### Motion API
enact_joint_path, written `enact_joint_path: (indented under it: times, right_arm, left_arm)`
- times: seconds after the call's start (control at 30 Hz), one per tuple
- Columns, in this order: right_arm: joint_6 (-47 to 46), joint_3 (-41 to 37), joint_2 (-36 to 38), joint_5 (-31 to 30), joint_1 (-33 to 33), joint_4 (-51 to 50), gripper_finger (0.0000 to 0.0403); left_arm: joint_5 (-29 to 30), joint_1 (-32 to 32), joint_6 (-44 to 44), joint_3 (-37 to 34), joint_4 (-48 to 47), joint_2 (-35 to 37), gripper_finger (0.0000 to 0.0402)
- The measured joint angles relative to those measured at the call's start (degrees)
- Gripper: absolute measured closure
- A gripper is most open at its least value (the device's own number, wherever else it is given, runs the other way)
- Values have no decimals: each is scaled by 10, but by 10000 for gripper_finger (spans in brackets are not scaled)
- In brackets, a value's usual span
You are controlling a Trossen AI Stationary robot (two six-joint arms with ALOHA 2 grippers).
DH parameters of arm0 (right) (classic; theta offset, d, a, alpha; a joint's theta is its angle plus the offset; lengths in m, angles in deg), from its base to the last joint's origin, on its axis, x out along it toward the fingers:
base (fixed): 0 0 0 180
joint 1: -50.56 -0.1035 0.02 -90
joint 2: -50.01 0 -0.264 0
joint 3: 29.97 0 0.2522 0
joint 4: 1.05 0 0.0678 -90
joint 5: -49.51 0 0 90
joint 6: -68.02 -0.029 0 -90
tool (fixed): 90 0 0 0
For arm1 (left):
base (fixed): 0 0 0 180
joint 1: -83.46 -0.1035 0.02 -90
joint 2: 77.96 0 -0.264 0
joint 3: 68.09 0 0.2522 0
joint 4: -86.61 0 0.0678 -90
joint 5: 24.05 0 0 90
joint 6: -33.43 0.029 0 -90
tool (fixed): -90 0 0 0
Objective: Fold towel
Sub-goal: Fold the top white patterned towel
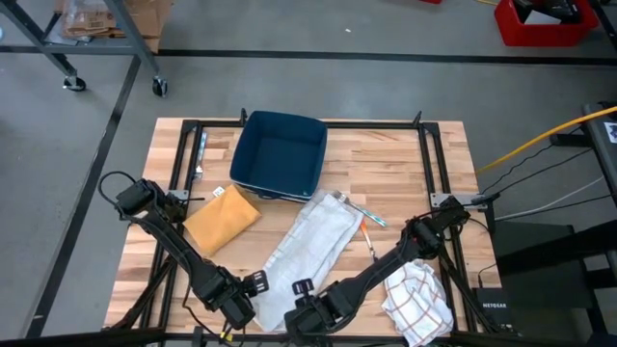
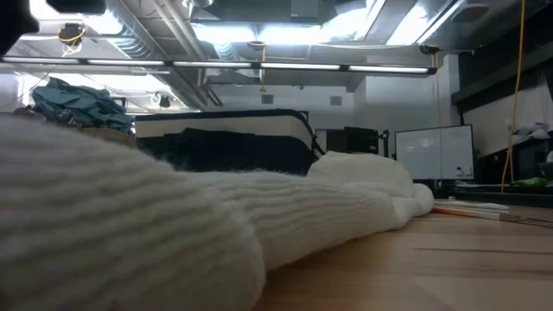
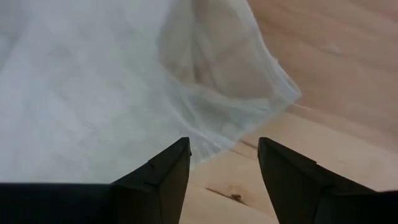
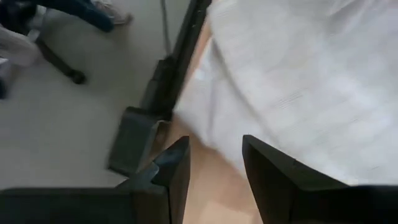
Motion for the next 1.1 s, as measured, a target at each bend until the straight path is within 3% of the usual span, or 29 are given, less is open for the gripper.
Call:
enact_joint_path:
  times: [0.27,1.1]
  right_arm:
    - [75,0,-7,-22,0,-3,253]
    - [88,0,-68,-5,0,6,253]
  left_arm:
    - [0,2,12,-38,63,-1,219]
    - [0,-5,21,-104,215,0,219]
